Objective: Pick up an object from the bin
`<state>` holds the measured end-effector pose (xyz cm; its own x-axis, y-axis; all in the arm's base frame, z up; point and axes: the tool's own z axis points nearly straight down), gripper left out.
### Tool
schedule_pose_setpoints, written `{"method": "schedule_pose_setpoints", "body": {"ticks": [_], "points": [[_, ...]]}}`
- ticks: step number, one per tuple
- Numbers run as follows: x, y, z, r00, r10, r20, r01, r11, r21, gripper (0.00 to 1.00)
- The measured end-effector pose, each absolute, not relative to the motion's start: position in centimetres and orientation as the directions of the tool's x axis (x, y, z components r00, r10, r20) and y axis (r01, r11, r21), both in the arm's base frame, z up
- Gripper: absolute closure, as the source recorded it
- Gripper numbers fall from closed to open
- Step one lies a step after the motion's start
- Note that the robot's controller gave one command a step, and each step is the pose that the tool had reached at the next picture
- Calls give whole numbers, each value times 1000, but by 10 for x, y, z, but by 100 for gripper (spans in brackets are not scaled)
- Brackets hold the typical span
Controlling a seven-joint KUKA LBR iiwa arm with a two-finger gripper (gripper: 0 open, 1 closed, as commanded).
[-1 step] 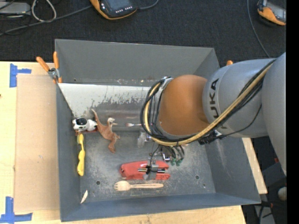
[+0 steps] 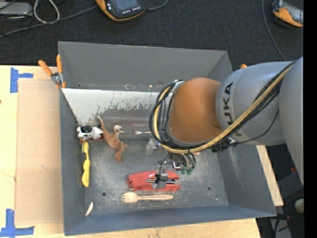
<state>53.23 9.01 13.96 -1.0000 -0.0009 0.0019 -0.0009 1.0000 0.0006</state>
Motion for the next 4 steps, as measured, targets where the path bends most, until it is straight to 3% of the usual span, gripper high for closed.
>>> {"method": "schedule_pose_setpoints", "body": {"ticks": [1,2,3,4], "points": [[532,64,109,-998,66,3,66,998,1,0],[490,56,69,-925,381,1,381,925,2,100],[490,56,69,-924,382,1,382,924,2,100],[487,49,123,-921,390,10,390,921,-2,100]]}}
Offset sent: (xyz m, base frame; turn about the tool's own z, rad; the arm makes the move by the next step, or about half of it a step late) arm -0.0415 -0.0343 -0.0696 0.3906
